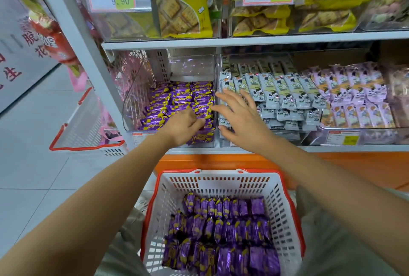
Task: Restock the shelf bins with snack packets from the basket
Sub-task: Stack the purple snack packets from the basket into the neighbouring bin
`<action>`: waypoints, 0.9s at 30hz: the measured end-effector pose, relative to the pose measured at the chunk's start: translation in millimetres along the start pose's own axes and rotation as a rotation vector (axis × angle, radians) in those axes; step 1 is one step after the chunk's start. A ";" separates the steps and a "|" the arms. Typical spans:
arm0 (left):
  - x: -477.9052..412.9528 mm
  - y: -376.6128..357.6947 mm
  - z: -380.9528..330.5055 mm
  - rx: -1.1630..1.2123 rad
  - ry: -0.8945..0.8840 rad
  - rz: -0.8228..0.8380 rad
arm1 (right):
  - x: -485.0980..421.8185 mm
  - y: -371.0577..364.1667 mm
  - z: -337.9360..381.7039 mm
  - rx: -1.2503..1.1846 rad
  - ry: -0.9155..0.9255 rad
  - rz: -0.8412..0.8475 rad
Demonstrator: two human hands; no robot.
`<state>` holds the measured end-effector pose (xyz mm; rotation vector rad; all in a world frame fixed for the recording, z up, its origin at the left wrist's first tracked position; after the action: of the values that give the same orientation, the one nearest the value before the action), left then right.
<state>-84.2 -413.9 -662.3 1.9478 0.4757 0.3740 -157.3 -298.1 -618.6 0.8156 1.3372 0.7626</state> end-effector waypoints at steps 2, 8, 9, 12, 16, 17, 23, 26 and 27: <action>6.1 -4.5 -4.8 0.030 -0.022 0.001 | 0.4 -0.5 0.1 0.001 0.000 0.008; 7.0 -11.6 -3.3 -0.067 -0.043 0.071 | 1.4 -1.8 0.9 0.023 0.007 0.018; 5.6 -12.3 -2.9 -0.080 -0.050 0.082 | 1.5 -2.1 1.3 0.025 0.007 0.017; 4.5 -10.6 -3.9 -0.116 -0.113 0.053 | 2.1 -2.2 1.7 0.043 0.013 0.012; 15.4 -2.2 -2.1 -0.167 -0.218 -0.133 | 3.3 -3.9 0.1 0.067 0.019 0.015; 18.2 -4.4 -3.2 -0.185 -0.227 -0.147 | 3.6 -4.5 -0.2 0.073 0.022 0.014; 12.8 -11.3 -2.7 -0.154 -0.137 -0.086 | 3.9 -5.8 1.8 0.075 0.021 0.013; 9.8 -14.4 -0.9 -0.167 -0.079 -0.037 | 4.5 -6.0 1.8 0.075 0.021 0.018; 8.9 -14.3 1.2 -0.156 -0.053 -0.031 | 4.8 -6.0 1.7 0.077 0.021 0.018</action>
<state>-78.1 -405.2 -675.4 1.7928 0.4293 0.3284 -155.1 -297.2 -626.1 0.8836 1.3860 0.7392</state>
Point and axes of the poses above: each hand's wrist, its own x-axis away from the middle knuckle, its own y-axis out of the back of the hand, z = x × y, the point moved 9 cm from there along -x, towards the middle knuckle, and after that the axes turned 2 degrees about x, right-handed, at the moved point
